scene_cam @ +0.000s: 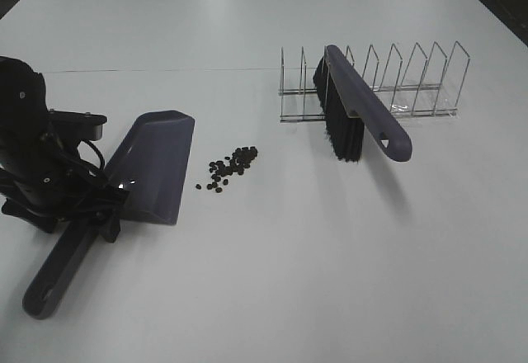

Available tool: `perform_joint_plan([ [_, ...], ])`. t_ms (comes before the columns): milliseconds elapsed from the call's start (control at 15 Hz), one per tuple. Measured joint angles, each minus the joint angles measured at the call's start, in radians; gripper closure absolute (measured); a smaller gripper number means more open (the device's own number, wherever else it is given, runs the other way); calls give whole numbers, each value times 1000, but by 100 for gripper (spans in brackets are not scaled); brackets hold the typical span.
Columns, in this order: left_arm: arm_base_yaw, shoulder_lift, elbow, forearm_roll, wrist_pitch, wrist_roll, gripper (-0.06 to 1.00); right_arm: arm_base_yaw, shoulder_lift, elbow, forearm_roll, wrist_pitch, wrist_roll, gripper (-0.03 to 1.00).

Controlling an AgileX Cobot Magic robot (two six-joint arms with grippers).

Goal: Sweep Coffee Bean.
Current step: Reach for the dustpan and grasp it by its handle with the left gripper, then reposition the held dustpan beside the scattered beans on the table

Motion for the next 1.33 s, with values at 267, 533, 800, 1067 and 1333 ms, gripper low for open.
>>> perform_joint_plan([
  [267, 0, 2, -1, 0, -11, 0, 17, 0, 0, 0, 0, 0, 0, 34],
  [533, -1, 7, -9, -2, -14, -1, 26, 0, 0, 0, 0, 0, 0, 34],
  [800, -1, 7, -9, -2, -13, -1, 44, 0, 0, 0, 0, 0, 0, 34],
  [1067, -1, 7, -9, 1, -10, 3, 62, 0, 0, 0, 0, 0, 0, 34],
  [1333, -1, 7, -9, 1, -11, 3, 62, 0, 0, 0, 0, 0, 0, 34],
])
